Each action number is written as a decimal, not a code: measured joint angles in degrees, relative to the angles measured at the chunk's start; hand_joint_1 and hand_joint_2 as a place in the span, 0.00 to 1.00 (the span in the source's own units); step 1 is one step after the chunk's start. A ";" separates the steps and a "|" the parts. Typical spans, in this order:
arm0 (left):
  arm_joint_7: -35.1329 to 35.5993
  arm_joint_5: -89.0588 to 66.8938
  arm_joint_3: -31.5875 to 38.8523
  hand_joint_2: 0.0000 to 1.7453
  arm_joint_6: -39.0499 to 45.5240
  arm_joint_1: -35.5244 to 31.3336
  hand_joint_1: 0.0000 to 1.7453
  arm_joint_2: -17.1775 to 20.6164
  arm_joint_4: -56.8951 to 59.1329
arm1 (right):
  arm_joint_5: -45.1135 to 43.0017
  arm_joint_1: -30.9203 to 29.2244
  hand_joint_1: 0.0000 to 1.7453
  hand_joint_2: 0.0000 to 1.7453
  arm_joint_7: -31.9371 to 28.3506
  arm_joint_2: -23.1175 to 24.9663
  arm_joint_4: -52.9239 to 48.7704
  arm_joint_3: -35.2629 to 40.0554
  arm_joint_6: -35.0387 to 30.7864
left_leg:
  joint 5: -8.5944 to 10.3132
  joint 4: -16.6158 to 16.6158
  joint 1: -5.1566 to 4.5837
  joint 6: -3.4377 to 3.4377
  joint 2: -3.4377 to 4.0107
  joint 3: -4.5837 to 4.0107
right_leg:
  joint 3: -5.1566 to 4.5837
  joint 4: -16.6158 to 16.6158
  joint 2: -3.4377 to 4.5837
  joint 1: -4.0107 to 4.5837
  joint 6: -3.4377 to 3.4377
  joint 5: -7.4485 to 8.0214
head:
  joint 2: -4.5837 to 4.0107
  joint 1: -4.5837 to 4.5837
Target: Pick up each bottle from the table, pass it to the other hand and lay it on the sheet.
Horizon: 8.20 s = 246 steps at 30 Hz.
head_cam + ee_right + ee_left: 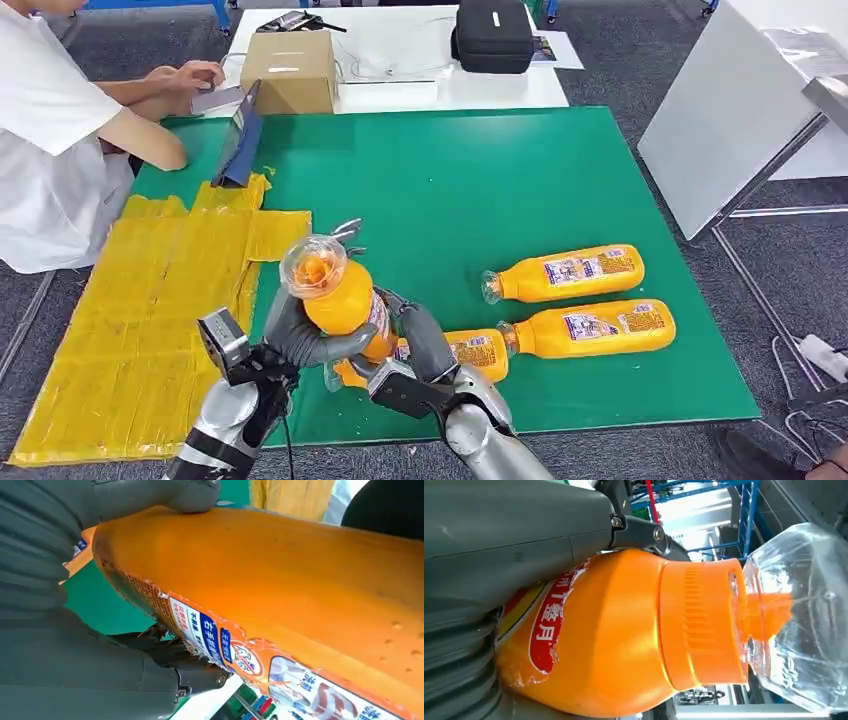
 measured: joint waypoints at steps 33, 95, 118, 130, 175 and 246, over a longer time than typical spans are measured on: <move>6.89 -26.14 4.59 1.00 28.15 -5.04 1.00 2.49 0.92 | -8.94 9.91 0.00 1.00 -3.59 -1.75 -22.17 -2.73 -5.07 | 0.07 0.00 0.07 -0.08 -0.05 -0.02 | -0.06 0.02 -0.05 0.09 -0.04 0.00 | 0.00 0.02; -0.92 -43.40 12.81 1.00 32.69 -13.80 0.00 12.09 45.96 | -2.55 5.16 0.00 1.00 5.97 -10.05 -27.60 -2.05 -2.86 | 0.13 -0.03 0.12 -0.19 -0.04 0.27 | 0.25 0.06 -0.03 0.12 -0.22 0.10 | 0.00 0.00; -9.62 -26.79 13.55 1.00 38.10 1.85 0.00 5.68 10.97 | 14.93 -2.51 0.00 1.00 13.81 -15.74 -14.53 7.87 3.45 | 0.11 -0.01 0.09 -0.16 -0.08 0.05 | 0.06 0.03 -0.04 0.11 -0.19 0.10 | 0.00 0.02; -9.62 -24.04 10.88 1.00 38.77 2.56 0.00 4.33 7.72 | 16.24 -4.06 0.00 1.00 14.86 -18.34 -8.92 11.04 3.43 | 0.12 -0.01 0.11 -0.17 -0.05 0.05 | 0.05 0.04 -0.03 0.13 -0.19 0.10 | 0.00 0.00; -9.62 -16.72 5.49 1.00 40.41 1.60 0.00 2.56 8.79 | 26.60 -10.60 1.00 1.00 23.39 -17.75 7.00 12.50 3.10 | 0.13 -0.01 0.09 -0.16 0.02 0.40 | 0.32 0.01 -0.01 0.13 -0.21 0.14 | 0.00 0.00; 3.78 6.56 -1.33 1.00 -9.38 0.04 0.00 1.57 6.82 | 11.00 5.76 1.00 1.00 2.89 -0.61 -10.99 -3.49 -17.32 | 0.08 -0.01 0.11 -0.22 -0.01 -0.01 | -0.05 0.04 -0.01 0.13 -0.20 0.10 | 0.00 0.00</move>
